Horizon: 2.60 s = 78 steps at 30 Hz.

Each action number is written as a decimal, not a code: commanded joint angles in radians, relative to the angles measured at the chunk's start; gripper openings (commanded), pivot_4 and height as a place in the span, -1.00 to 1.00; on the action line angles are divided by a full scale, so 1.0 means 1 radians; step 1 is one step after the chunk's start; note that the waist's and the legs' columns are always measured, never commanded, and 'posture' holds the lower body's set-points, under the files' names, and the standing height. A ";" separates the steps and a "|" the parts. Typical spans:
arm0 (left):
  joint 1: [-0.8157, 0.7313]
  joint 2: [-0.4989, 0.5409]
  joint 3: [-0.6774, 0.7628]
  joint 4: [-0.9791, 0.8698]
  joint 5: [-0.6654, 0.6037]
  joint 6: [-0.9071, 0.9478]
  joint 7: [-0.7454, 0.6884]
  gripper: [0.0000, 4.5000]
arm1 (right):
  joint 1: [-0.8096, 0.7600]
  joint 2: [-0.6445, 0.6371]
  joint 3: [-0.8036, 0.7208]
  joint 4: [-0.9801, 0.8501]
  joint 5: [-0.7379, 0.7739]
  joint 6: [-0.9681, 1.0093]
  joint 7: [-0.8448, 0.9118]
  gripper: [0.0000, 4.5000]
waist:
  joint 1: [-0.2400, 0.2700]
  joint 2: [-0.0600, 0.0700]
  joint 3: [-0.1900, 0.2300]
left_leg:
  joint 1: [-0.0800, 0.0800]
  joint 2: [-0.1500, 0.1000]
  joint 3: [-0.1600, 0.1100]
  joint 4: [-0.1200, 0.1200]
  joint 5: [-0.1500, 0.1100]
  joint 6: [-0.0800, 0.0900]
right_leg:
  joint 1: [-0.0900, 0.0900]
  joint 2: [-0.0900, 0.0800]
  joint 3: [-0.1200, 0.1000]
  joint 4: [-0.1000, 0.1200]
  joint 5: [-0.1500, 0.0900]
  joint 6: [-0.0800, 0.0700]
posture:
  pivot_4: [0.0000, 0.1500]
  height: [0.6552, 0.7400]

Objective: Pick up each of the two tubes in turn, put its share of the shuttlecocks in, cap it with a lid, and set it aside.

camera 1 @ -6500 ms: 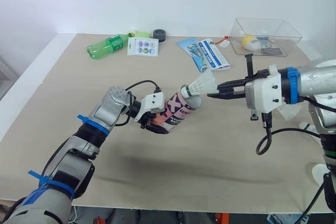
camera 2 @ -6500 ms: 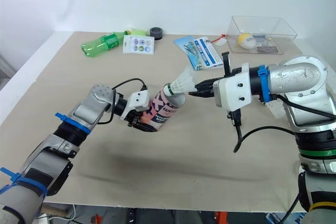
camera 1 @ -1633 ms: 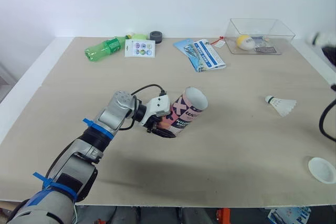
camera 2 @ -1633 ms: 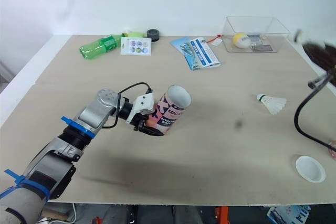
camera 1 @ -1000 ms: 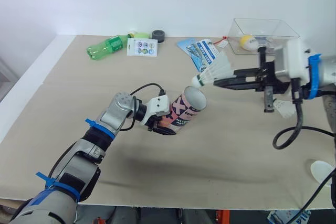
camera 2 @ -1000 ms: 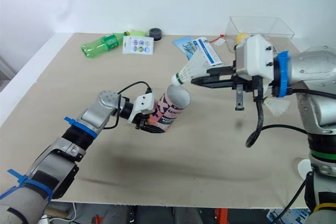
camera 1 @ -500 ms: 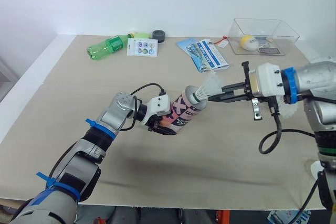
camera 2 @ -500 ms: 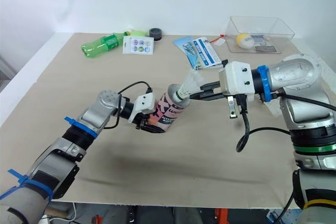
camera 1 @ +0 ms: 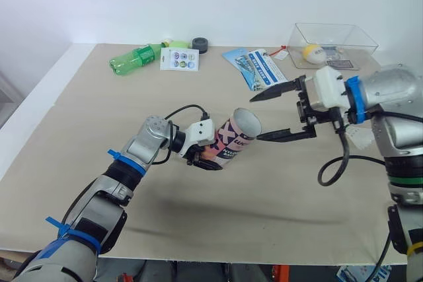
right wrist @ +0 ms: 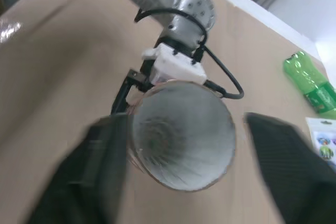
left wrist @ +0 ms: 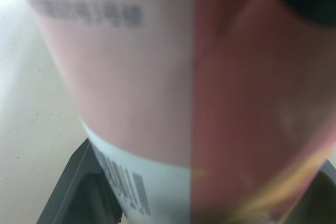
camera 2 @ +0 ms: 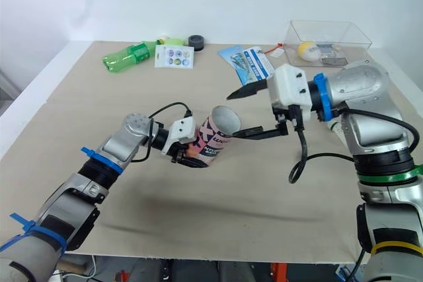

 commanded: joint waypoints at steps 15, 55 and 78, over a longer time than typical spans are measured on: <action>0.060 0.002 -0.013 -0.098 0.013 0.041 0.028 0.23 | 0.504 -0.011 -0.536 0.368 -0.132 0.023 -0.694 0.96 | 0.015 0.003 -0.004 | 0.002 0.000 0.001 -0.002 0.000 0.001 | 0.000 0.000 0.001 0.001 0.000 0.002 | 1.00 1.00; 0.088 0.044 -0.011 -0.153 0.015 0.077 0.033 0.23 | 0.232 0.066 -0.398 0.918 -0.193 -0.152 -0.696 -0.97 | -0.007 0.003 -0.004 | 0.003 -0.001 0.001 -0.001 0.001 0.001 | 0.002 0.000 0.002 0.000 0.001 0.003 | 1.00 1.00; 0.043 0.029 -0.006 -0.074 0.014 0.038 0.013 0.23 | -0.086 -0.145 0.069 0.025 -0.265 -0.494 0.042 -0.97 | -0.001 0.003 -0.002 | 0.002 0.000 0.001 -0.002 0.001 0.001 | 0.000 0.001 0.000 0.000 -0.002 -0.003 | 1.00 1.00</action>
